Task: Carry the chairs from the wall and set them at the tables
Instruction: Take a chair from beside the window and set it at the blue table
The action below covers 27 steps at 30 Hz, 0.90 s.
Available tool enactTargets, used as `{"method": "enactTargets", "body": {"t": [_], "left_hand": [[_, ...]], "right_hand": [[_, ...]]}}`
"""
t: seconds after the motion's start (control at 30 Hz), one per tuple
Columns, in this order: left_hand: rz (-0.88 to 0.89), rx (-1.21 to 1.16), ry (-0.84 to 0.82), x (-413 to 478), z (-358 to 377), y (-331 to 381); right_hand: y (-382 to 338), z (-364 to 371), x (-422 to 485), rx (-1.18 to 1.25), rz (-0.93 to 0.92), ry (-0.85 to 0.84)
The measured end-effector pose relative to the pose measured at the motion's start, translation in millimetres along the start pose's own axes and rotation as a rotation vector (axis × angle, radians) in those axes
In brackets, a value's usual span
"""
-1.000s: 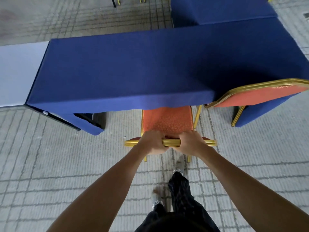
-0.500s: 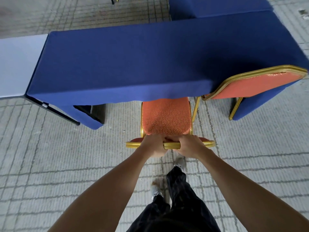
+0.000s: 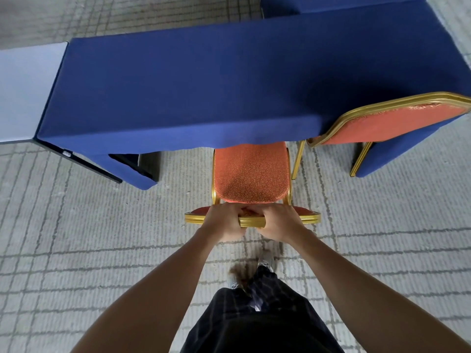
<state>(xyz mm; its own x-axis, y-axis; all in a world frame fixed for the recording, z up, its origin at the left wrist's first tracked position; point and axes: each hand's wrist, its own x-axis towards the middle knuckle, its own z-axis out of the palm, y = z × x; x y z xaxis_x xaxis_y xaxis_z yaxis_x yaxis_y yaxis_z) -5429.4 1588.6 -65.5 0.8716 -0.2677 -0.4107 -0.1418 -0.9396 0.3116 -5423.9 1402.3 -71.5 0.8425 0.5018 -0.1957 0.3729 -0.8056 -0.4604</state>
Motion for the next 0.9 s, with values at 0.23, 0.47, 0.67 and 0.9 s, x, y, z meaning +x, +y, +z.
{"method": "enactTargets", "body": {"t": [0.23,0.47,0.67,0.9], "left_hand": [[-0.024,-0.07,0.034,-10.4,0.5,4.7],[-0.243,-0.488,0.083,-35.3,4.5,12.7],[-0.591,-0.96,0.312,-71.2,12.5,16.4],[-1.269,-1.613,0.359,-46.8,-15.3,23.5]], "right_hand": [[-21.0,-2.5,-3.1,0.076,0.1,-0.099],[-50.9,-2.3,-20.8,0.232,0.249,-0.052],[-86.3,27.6,-36.5,0.519,0.781,0.503],[-93.9,25.0,-21.2,1.264,1.192,0.802]]}}
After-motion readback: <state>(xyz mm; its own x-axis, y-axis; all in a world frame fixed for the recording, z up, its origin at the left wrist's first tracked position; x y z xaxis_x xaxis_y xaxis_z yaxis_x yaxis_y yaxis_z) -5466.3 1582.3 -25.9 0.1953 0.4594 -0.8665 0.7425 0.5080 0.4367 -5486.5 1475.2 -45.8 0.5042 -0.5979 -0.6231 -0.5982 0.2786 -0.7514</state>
